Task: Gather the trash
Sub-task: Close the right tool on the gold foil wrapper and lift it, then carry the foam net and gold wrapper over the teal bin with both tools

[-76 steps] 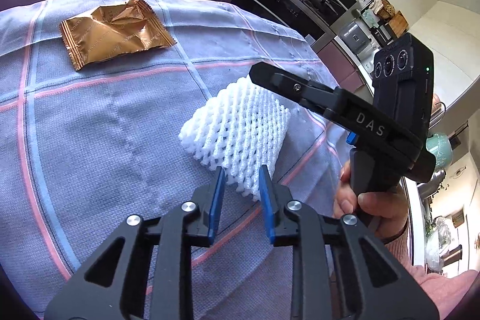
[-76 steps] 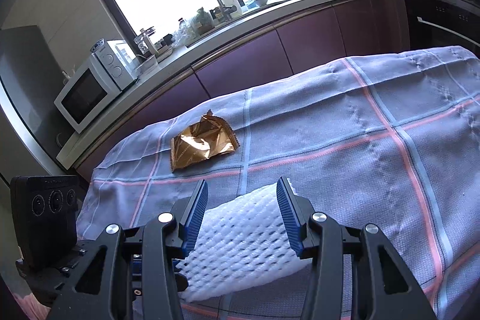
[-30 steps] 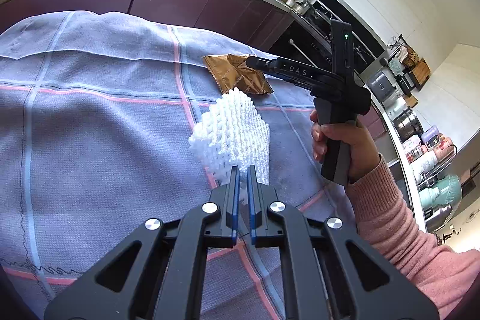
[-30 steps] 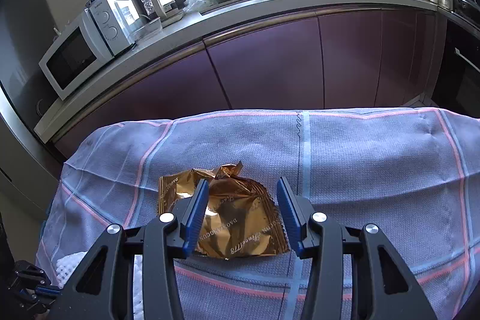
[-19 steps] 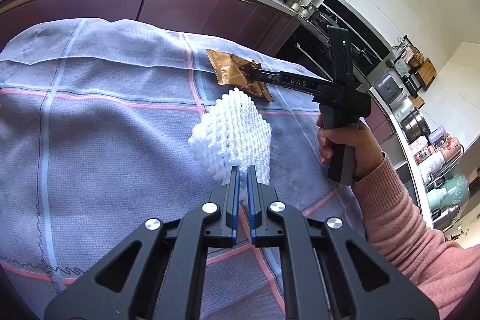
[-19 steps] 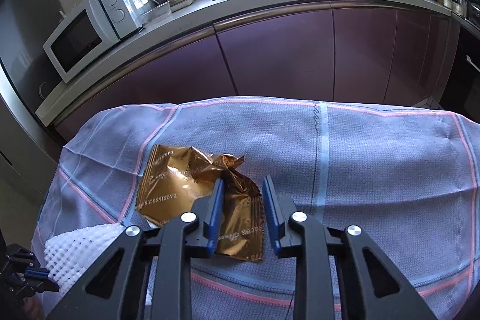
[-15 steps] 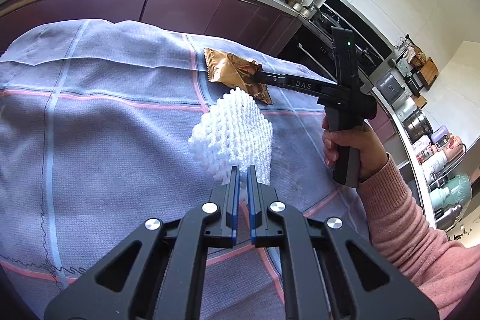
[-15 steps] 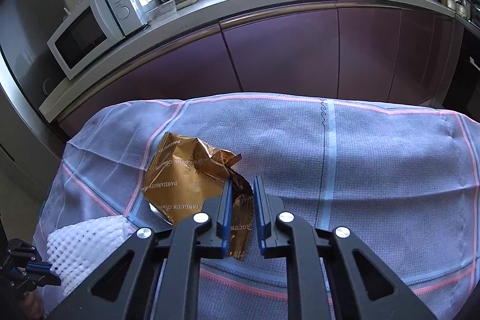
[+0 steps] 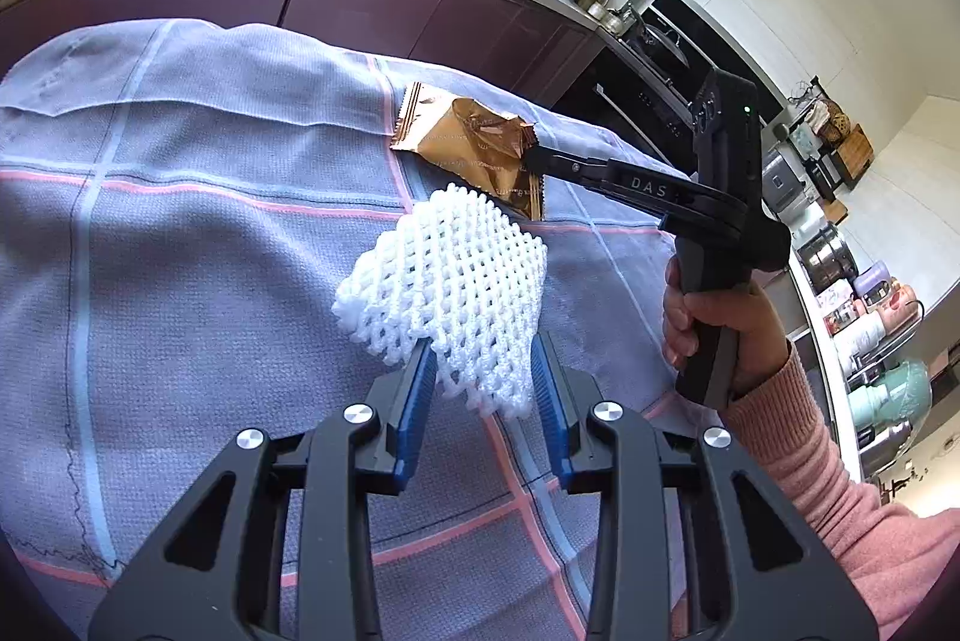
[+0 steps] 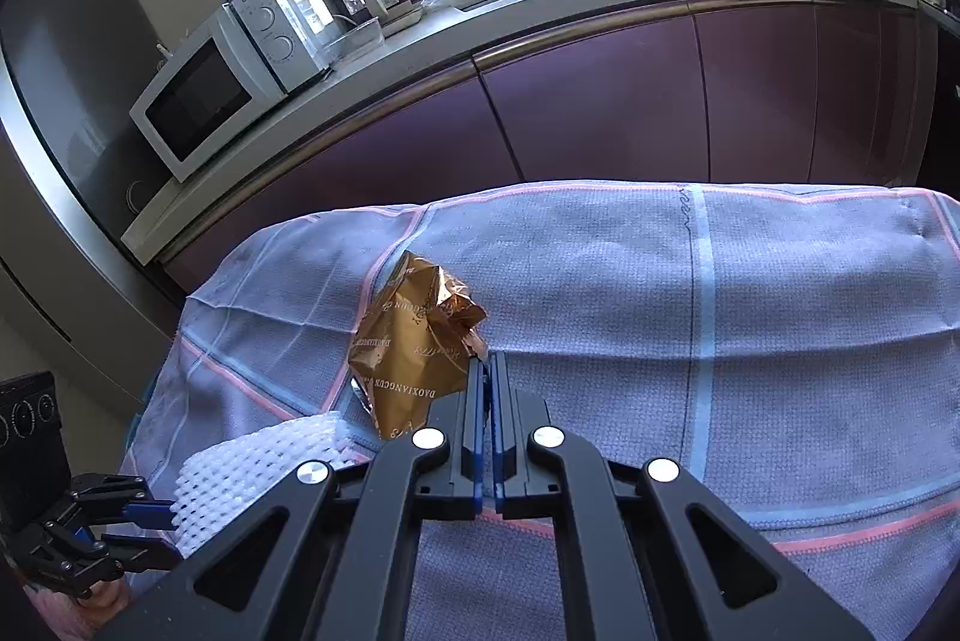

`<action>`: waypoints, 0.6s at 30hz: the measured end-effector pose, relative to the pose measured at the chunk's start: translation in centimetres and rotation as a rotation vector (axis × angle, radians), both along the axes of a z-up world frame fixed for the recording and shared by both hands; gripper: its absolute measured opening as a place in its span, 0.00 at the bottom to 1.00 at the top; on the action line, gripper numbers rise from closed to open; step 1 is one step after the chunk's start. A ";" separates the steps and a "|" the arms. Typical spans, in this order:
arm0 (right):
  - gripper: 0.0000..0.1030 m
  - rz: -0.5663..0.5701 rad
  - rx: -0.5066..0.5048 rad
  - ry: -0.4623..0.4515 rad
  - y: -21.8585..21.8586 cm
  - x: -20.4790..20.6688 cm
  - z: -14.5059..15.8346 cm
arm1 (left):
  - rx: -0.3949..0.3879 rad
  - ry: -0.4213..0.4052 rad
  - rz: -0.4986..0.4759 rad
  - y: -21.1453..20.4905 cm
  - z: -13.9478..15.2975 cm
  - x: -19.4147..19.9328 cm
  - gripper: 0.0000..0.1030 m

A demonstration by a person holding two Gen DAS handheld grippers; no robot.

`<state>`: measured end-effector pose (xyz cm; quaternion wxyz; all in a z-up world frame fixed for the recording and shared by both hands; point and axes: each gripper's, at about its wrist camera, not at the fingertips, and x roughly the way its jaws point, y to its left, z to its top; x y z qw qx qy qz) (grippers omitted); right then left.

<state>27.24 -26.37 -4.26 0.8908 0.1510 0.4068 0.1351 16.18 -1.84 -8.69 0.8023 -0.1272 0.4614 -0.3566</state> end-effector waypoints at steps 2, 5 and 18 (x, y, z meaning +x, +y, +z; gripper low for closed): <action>0.01 0.003 0.018 -0.002 0.0 -0.2 0.0 | -0.013 0.021 0.010 -0.1 -0.4 0.5 0.15; 0.01 0.001 0.029 -0.010 0.0 -0.6 0.1 | -0.015 0.032 0.018 -0.3 -0.5 0.9 0.07; 0.01 -0.005 0.120 -0.088 0.1 -3.2 1.9 | 0.035 -0.102 0.050 1.1 2.2 -1.7 0.07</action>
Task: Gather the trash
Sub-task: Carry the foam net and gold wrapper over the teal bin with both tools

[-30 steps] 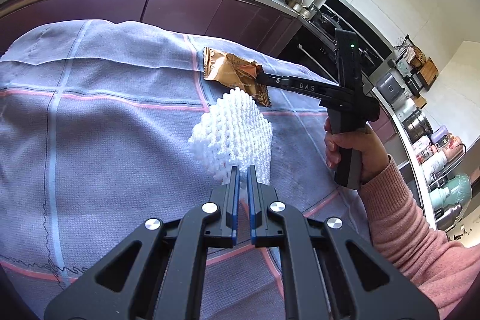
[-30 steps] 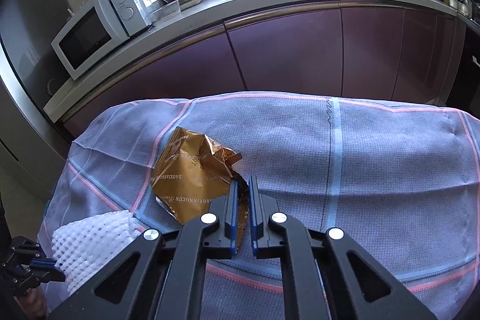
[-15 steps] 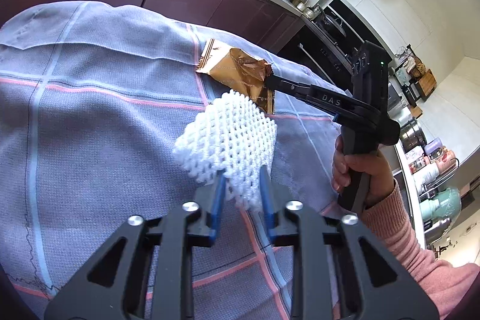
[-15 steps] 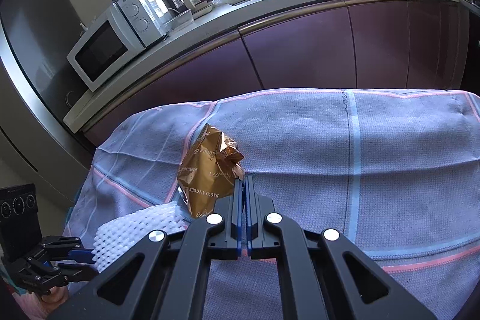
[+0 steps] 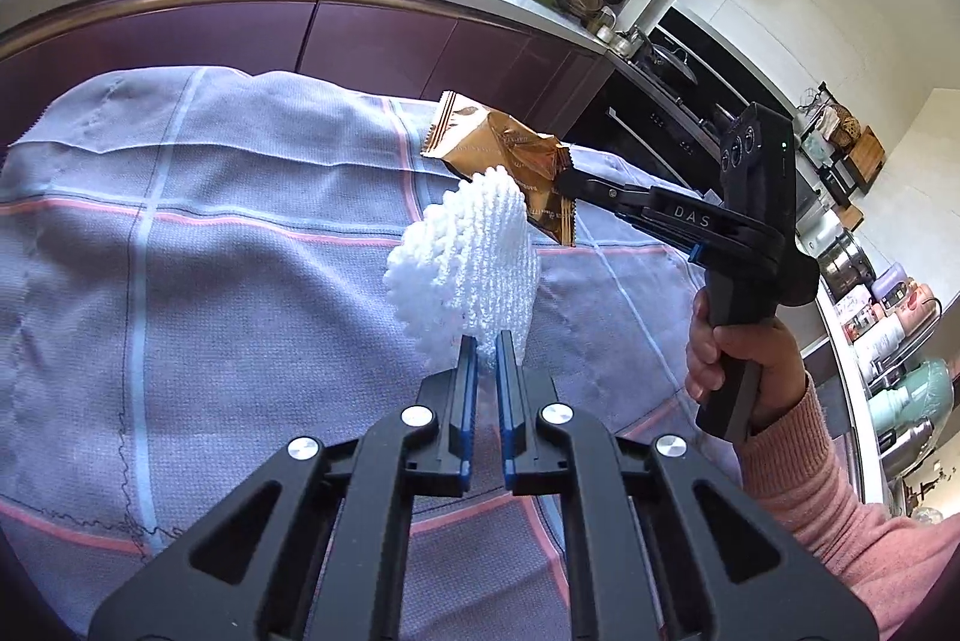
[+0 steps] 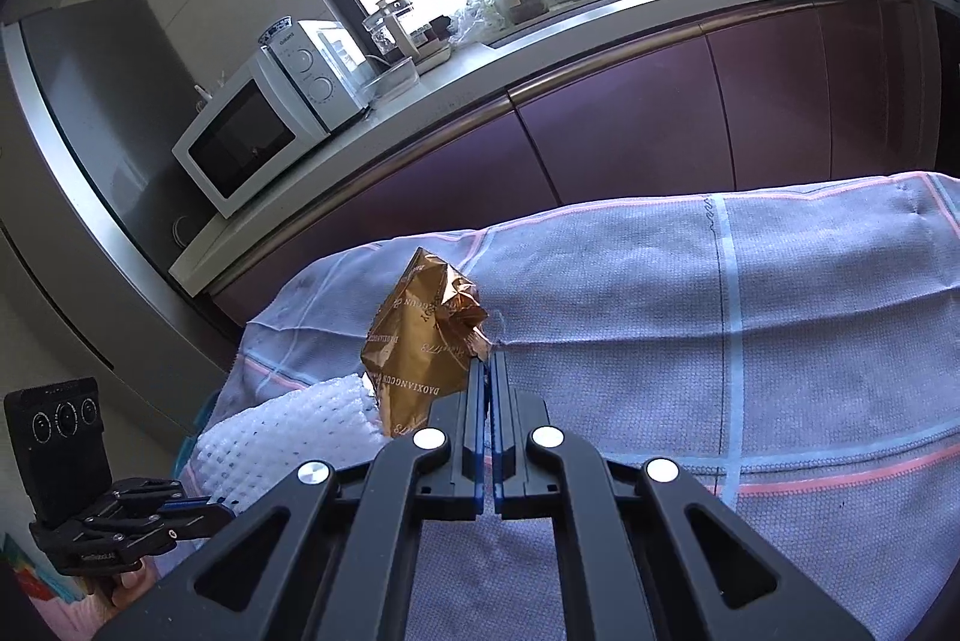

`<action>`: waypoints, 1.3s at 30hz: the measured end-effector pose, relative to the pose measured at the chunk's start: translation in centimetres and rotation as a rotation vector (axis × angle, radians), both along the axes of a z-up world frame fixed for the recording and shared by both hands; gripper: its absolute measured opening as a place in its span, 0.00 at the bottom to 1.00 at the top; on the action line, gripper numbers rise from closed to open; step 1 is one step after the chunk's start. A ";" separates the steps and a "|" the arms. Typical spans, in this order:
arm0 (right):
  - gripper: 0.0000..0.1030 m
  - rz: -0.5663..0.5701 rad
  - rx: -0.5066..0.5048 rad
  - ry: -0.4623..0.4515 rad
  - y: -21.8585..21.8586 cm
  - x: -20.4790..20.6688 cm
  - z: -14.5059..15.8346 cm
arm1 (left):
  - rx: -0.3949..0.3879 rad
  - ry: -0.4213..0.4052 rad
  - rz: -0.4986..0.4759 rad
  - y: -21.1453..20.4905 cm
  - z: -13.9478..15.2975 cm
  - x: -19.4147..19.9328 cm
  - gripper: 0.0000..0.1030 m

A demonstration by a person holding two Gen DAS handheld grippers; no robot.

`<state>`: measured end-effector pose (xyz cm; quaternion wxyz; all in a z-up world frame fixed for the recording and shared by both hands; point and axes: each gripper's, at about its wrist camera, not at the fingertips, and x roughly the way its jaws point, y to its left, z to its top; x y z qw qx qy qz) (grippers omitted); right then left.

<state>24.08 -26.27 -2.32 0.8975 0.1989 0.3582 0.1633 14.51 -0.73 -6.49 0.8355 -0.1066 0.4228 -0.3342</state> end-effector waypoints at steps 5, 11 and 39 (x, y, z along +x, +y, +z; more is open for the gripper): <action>0.01 -0.006 0.036 -0.024 -0.1 -0.7 0.3 | 0.002 -0.031 0.010 1.4 0.9 -1.2 0.07; 0.01 0.001 0.077 -0.038 0.6 -1.8 0.6 | -0.015 -0.049 0.046 4.1 1.5 -2.2 0.06; 0.01 0.218 0.171 -0.049 10.9 -5.1 1.6 | -0.008 -0.123 0.219 16.0 3.9 -6.7 0.06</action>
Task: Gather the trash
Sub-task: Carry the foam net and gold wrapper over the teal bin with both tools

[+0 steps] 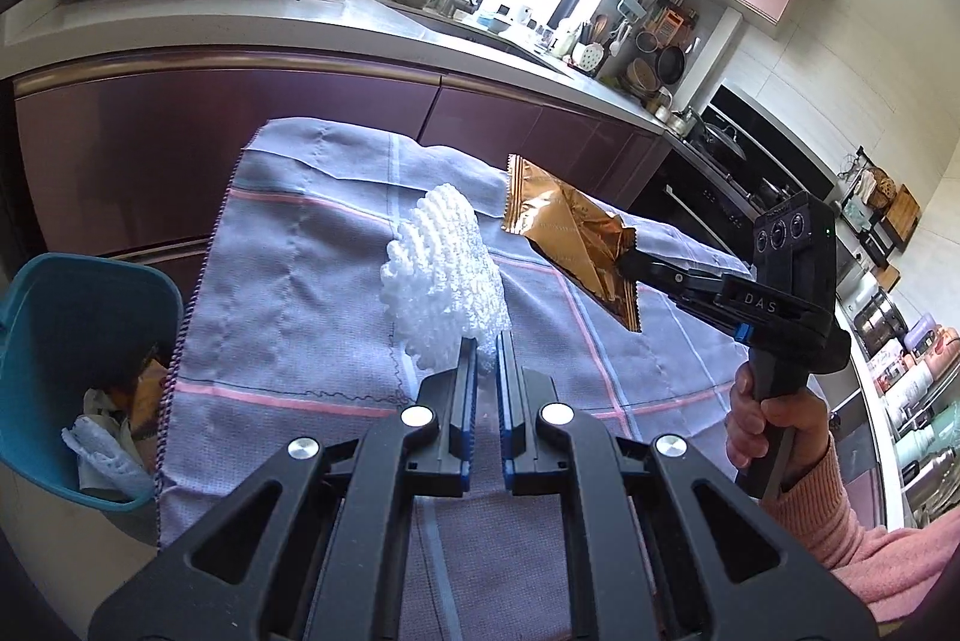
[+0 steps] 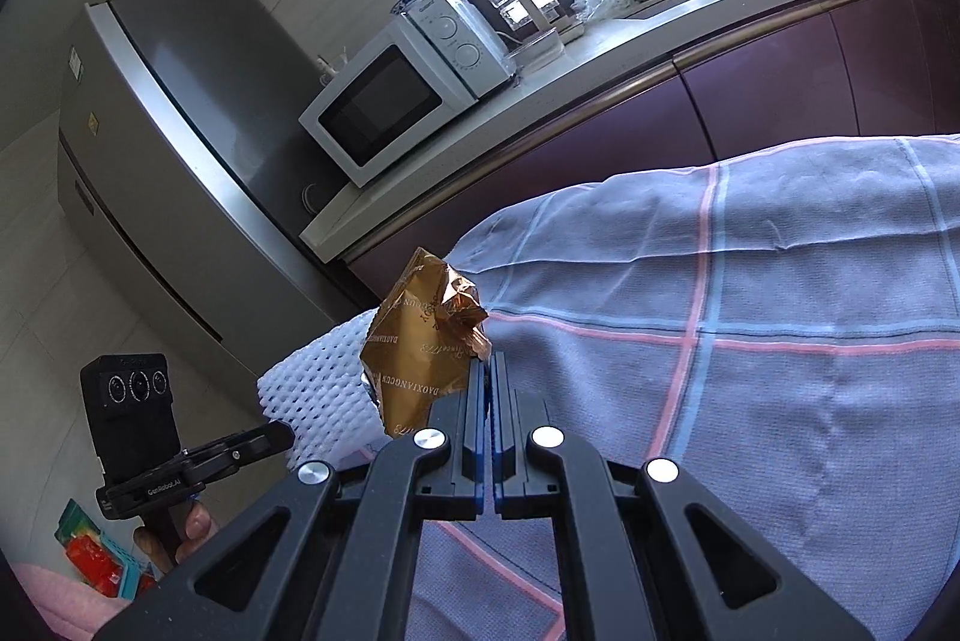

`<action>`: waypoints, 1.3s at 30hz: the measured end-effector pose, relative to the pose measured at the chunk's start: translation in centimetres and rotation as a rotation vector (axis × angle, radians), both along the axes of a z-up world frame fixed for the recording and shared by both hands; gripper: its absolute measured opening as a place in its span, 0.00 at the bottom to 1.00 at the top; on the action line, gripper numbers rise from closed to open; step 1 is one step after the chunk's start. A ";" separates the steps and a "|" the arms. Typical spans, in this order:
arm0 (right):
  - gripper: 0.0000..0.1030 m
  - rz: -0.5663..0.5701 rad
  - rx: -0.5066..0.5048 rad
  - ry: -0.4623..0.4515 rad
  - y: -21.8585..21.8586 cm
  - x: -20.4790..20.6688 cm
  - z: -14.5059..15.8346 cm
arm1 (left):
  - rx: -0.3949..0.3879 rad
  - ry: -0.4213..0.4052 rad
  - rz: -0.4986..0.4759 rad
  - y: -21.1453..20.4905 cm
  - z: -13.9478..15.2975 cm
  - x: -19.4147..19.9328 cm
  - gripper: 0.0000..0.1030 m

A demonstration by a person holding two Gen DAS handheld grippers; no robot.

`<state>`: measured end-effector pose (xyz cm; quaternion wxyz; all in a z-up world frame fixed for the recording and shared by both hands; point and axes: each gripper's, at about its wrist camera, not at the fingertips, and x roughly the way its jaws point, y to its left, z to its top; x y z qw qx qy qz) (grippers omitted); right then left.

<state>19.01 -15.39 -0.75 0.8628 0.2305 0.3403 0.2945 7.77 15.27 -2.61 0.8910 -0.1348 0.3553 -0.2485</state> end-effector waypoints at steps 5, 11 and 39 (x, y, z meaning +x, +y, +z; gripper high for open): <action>0.01 0.035 0.007 0.000 2.0 0.1 0.2 | 0.006 -0.013 0.041 2.0 0.3 -1.1 0.06; 0.01 0.090 -0.001 0.001 4.8 0.7 0.4 | 0.008 -0.019 0.104 4.8 0.9 -2.3 0.06; 0.01 0.304 -0.079 0.038 16.6 3.6 0.0 | 0.041 -0.010 0.341 14.7 -0.2 -4.1 0.06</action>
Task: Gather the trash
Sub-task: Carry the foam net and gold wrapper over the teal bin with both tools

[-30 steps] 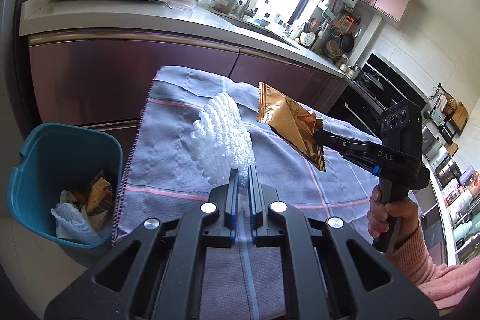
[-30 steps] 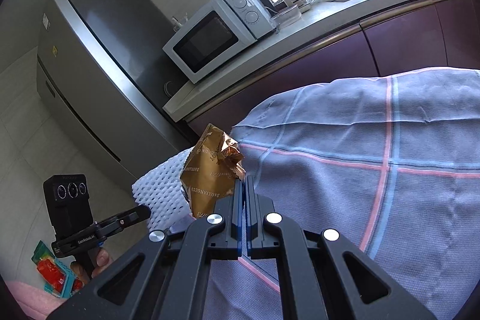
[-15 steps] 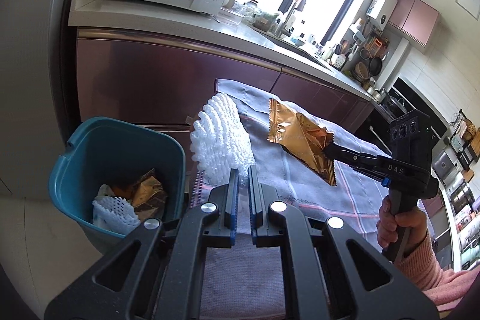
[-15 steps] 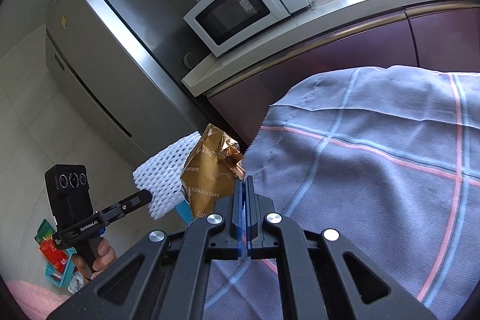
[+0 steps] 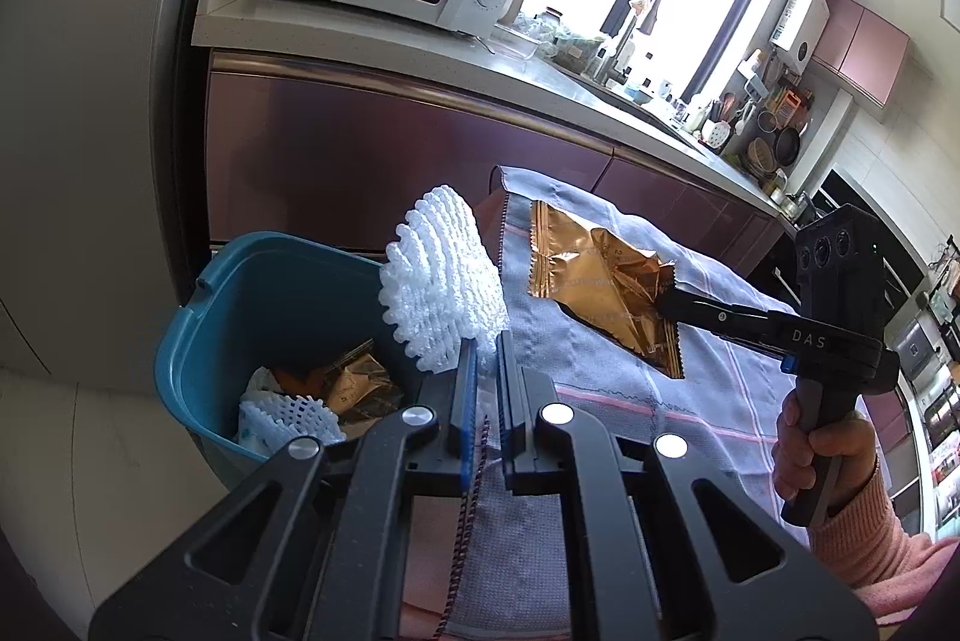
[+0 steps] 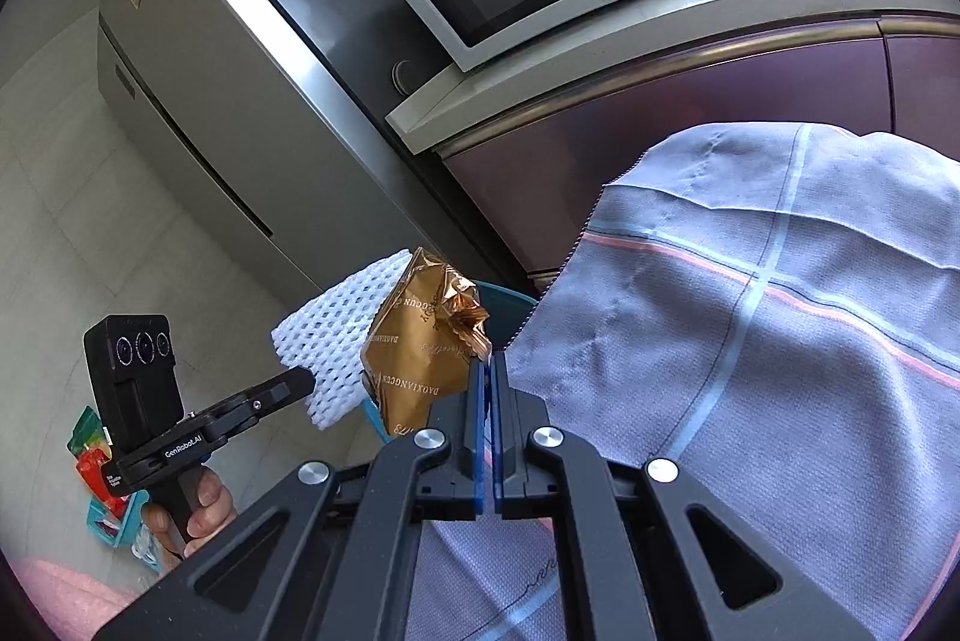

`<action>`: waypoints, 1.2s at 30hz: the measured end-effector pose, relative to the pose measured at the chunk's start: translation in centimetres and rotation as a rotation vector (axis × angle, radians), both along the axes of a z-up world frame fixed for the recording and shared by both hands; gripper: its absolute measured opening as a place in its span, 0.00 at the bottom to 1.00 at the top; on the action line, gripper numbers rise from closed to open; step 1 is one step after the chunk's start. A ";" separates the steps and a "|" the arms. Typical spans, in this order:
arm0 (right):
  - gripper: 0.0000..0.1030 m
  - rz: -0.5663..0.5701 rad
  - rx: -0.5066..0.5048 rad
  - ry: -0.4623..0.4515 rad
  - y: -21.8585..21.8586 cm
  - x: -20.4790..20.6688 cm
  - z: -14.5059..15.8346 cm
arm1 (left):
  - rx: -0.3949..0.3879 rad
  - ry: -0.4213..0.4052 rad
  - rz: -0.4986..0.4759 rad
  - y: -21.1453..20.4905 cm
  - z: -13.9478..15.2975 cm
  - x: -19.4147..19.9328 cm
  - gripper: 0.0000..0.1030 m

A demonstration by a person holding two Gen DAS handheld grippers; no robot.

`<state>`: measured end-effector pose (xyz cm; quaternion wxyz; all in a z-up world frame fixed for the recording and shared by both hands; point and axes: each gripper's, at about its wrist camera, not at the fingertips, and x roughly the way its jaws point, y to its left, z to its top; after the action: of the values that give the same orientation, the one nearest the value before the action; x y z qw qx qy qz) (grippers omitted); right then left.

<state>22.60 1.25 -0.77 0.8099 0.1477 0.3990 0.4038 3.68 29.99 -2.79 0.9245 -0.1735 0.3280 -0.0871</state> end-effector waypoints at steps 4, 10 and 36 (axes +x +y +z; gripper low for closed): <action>0.01 0.015 -0.013 0.001 1.1 0.1 -0.1 | 0.007 0.004 0.015 0.7 -0.2 0.0 0.06; 0.01 0.037 -0.033 0.007 2.8 0.6 -0.1 | 0.011 0.012 0.048 2.2 -0.6 0.1 0.06; 0.01 0.074 -0.108 0.041 7.6 2.3 -0.7 | 0.020 0.067 0.119 5.0 -3.0 1.1 0.06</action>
<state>24.89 8.80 -1.49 0.7928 0.0971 0.4421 0.4082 4.79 35.03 -5.75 0.9184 -0.1860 0.3485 -0.0229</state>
